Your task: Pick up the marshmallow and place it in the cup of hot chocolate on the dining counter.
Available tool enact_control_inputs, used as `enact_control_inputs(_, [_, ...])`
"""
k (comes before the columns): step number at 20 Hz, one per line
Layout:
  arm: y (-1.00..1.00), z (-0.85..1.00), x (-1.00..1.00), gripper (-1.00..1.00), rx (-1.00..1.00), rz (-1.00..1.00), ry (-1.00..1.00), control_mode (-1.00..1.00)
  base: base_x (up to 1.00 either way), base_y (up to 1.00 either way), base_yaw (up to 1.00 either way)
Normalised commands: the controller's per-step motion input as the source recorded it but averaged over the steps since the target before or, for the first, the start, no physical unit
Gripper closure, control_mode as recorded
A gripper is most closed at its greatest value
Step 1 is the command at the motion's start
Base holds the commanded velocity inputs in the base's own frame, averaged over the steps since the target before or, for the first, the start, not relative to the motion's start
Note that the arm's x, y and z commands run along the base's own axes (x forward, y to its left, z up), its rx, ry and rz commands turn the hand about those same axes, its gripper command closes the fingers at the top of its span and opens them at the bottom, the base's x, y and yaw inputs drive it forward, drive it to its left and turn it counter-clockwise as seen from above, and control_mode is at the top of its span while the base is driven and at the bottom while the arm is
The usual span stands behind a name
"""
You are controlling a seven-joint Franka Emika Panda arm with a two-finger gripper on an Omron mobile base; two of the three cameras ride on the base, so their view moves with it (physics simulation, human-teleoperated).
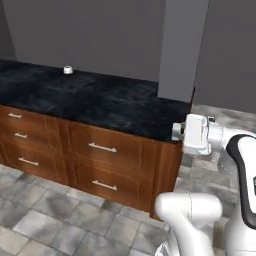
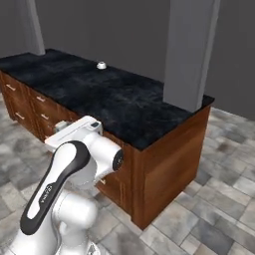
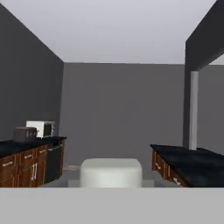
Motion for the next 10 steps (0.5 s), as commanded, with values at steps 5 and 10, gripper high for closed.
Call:
enact_control_inputs(5, [0.0, 0.0, 0.0, 1.0, 0.0, 0.0, 0.0, 1.0, 0.05, -1.0, -0.51])
enact_control_inputs(10, [0.0, 0.0, 0.0, 1.0, 0.0, 0.0, 0.0, 1.0, 0.39, -1.0, -0.47])
